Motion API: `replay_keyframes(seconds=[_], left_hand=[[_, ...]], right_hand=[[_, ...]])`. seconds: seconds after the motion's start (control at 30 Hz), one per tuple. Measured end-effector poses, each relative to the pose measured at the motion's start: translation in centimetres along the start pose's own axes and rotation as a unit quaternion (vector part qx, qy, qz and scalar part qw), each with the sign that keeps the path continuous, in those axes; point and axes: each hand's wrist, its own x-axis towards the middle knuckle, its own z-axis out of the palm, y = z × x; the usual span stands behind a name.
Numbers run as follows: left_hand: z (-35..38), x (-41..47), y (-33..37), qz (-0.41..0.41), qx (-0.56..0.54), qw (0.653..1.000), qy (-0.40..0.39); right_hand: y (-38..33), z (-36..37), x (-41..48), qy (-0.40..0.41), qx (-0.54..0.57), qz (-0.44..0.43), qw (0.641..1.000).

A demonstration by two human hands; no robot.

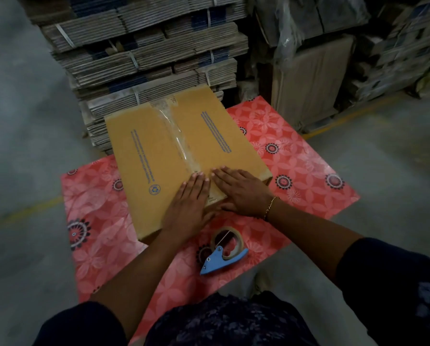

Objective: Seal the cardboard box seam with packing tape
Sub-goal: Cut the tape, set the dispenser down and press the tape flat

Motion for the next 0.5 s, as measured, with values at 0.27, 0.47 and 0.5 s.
replay_keyframes(seconds=[0.27,0.47,0.5], left_hand=[[-0.2,0.3,0.3,0.002,0.023,1.0,-0.017],[-0.3,0.4,-0.2,0.013,-0.006,0.999,-0.035],[-0.5,0.3,-0.5,0.019,-0.009,0.999,-0.036]], right_hand=[[-0.4,1.0,-0.1,0.003,-0.006,0.001,1.0],[0.4,0.8,-0.2,0.0,-0.005,-0.024,1.0],[0.6,0.6,-0.3,0.0,-0.006,-0.025,1.0]])
